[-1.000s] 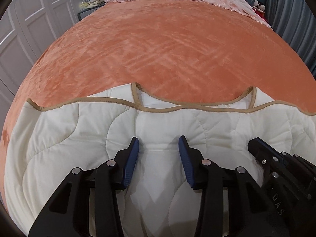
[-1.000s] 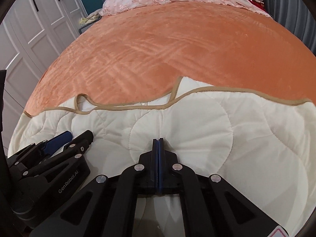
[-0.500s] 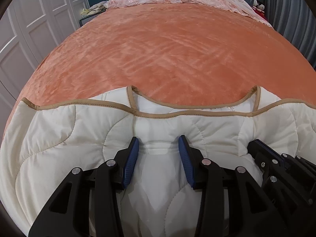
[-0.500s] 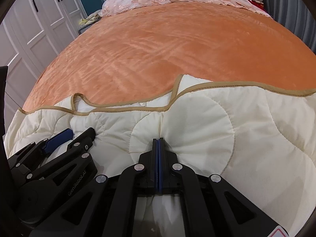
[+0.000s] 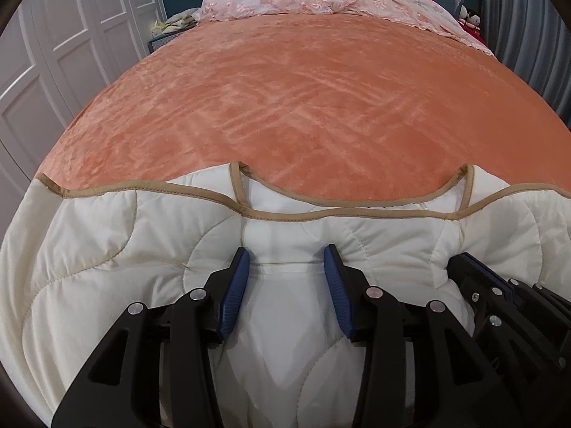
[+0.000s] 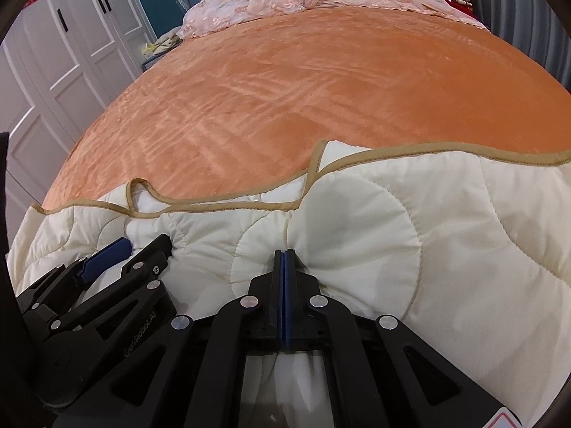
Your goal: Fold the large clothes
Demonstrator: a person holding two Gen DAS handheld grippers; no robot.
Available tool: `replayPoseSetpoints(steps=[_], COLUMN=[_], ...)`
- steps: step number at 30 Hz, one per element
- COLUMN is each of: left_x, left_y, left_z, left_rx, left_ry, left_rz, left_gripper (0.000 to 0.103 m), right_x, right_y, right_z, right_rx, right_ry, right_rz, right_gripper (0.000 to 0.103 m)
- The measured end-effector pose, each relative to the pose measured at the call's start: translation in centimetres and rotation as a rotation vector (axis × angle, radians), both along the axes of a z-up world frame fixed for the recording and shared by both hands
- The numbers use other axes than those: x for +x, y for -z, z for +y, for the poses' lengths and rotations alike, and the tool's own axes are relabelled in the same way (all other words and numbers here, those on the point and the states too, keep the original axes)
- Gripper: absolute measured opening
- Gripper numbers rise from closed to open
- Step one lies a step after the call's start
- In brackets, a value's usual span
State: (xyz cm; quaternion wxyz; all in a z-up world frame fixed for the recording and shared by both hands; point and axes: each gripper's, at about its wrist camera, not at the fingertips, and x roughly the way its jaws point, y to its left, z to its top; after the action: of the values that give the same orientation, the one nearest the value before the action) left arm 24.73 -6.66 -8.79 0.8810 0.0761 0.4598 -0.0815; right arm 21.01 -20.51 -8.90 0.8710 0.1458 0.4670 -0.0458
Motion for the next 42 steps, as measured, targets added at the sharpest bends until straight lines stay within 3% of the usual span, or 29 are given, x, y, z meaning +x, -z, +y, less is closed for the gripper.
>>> replayPoseSetpoints(steps=[3, 4, 7, 9, 14, 17, 21, 24, 29, 35, 36, 40, 42], left_x=[-0.9, -1.7, -4.7, -7.3, -11.5, -13.0, -14.1, -14.7, -15.1, -13.9, -13.6, -12.8, -13.2], left_y=[-2.5, -3.7, -6.3, -7.5, -7.6, -7.1, -7.6, -7.5, -4.4, -1.8, -1.9, -2.9, -4.4], left_z=[2.1, 3.4, 7.4, 10.9, 19.2, 22.5, 23.4, 24.8, 26.7, 26.2, 25.9, 24.8, 24.5], left_rx=[-0.087, -0.116, -0.192, -0.203, -0.273, -0.348, -0.340, -0.377, -0.446, -0.577, -0.587, -0.604, -0.586], left_ry=[-0.005, -0.019, -0.041, -0.083, -0.262, -0.331, -0.347, -0.414, -0.457, -0.448, -0.435, -0.402, -0.369], left_rz=[0.050, 0.054, 0.060, 0.053, 0.089, 0.109, 0.079, 0.092, 0.205, 0.255, 0.248, 0.257, 0.229], left_gripper=[0.046, 0.052, 0.070, 0.070, 0.070, 0.070, 0.069, 0.069, 0.069, 0.077, 0.074, 0.032, 0.021], right_x=[-1.4, -2.6, -6.8, -9.6, -13.0, -14.1, -14.4, -14.1, -13.8, -14.2, -14.3, -14.9, -15.8], right_y=[-2.8, -4.0, -7.3, -8.4, -6.8, -5.5, -4.2, -3.5, -2.5, -2.2, -2.2, -3.6, -4.2], right_z=[-1.0, -1.3, -1.0, 0.0, 3.2, 5.7, 7.7, 7.9, 7.6, 8.0, 8.0, 7.7, 7.6], right_rx=[0.037, 0.049, 0.070, 0.087, 0.169, 0.151, 0.105, 0.090, 0.104, 0.071, 0.065, 0.099, 0.115], right_ry=[0.056, 0.079, 0.042, -0.001, -0.088, -0.141, -0.171, -0.169, -0.159, -0.171, -0.173, -0.152, -0.157], right_rz=[-0.001, -0.033, -0.088, -0.095, 0.001, 0.042, 0.068, 0.078, 0.082, 0.069, 0.069, 0.086, 0.087], right_gripper=[0.003, 0.014, 0.014, 0.014, 0.008, 0.008, 0.008, 0.008, 0.008, 0.007, 0.007, 0.007, 0.007])
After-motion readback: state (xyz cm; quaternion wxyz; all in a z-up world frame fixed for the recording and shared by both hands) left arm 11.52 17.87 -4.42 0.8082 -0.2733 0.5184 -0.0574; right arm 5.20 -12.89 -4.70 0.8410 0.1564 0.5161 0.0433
